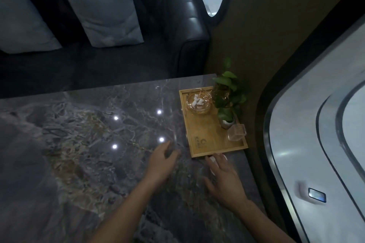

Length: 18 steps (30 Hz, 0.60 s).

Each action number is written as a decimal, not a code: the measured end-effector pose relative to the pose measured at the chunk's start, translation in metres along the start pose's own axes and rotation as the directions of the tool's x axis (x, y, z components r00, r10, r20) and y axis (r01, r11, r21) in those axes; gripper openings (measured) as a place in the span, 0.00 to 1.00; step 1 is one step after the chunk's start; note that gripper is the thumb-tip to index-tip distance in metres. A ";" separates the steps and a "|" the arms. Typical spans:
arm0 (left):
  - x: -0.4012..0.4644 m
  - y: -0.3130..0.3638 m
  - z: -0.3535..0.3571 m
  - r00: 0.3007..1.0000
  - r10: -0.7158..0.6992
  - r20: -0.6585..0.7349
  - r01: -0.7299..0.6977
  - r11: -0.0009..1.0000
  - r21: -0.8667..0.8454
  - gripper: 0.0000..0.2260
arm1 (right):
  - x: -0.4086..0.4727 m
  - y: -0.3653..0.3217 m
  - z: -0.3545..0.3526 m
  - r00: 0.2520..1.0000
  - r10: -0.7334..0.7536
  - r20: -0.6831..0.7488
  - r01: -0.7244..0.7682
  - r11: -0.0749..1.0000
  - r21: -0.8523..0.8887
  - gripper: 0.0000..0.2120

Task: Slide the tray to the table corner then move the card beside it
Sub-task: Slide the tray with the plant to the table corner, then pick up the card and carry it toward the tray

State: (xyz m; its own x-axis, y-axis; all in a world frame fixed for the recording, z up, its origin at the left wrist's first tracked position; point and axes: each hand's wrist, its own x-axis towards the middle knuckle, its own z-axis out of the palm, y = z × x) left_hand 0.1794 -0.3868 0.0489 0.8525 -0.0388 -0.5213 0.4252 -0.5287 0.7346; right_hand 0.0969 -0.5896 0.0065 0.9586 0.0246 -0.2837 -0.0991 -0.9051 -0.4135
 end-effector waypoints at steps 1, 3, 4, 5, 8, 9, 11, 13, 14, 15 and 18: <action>-0.011 -0.007 -0.005 0.999 0.048 -0.010 -0.047 0.996 0.070 0.26 | -0.006 -0.007 -0.001 1.000 -0.019 0.005 0.019 1.000 -0.015 0.33; -0.020 -0.020 -0.006 0.993 0.121 0.013 -0.120 0.966 0.230 0.29 | -0.013 -0.014 -0.001 0.999 -0.036 0.032 0.036 0.999 -0.015 0.36; -0.031 -0.029 -0.011 0.990 0.141 0.009 -0.137 0.946 0.294 0.30 | -0.020 -0.024 0.000 0.997 -0.068 0.037 0.070 0.997 -0.032 0.37; -0.039 -0.038 -0.015 0.986 0.167 0.005 -0.159 0.927 0.340 0.32 | -0.025 -0.030 0.002 0.995 -0.084 0.048 0.087 0.995 -0.043 0.38; -0.059 -0.061 -0.022 0.978 0.207 -0.005 -0.188 0.897 0.400 0.34 | -0.035 -0.045 0.006 0.991 -0.114 0.073 0.119 0.991 -0.057 0.41; -0.066 -0.069 -0.025 0.977 0.211 -0.010 -0.188 0.890 0.415 0.35 | -0.039 -0.050 0.008 0.988 -0.130 0.082 0.136 0.989 -0.063 0.42; -0.082 -0.086 -0.031 0.975 0.221 -0.023 -0.187 0.874 0.449 0.35 | -0.048 -0.061 0.012 0.981 -0.166 0.105 0.174 0.982 -0.076 0.43; -0.097 -0.102 -0.036 0.975 0.220 -0.027 -0.180 0.857 0.483 0.35 | -0.057 -0.070 0.018 0.976 -0.186 0.110 0.194 0.979 -0.066 0.44; -0.103 -0.109 -0.038 0.977 0.213 -0.029 -0.171 0.853 0.494 0.35 | -0.061 -0.075 0.021 0.974 -0.191 0.125 0.199 0.979 -0.055 0.44; -0.110 -0.116 -0.041 0.977 0.208 -0.036 -0.162 0.850 0.502 0.35 | -0.066 -0.080 0.024 0.970 -0.203 0.137 0.211 0.976 -0.046 0.45; -0.130 -0.139 -0.051 0.979 0.199 -0.048 -0.146 0.845 0.515 0.37 | -0.078 -0.096 0.035 0.960 -0.224 0.169 0.235 0.971 -0.046 0.45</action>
State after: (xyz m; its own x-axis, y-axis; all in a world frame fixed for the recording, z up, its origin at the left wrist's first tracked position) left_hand 0.0247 -0.2649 0.0370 0.9336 -0.1020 -0.3435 0.0782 -0.8775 0.4731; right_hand 0.0223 -0.4894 0.0377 0.8970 0.2985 -0.3260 0.1412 -0.8924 -0.4285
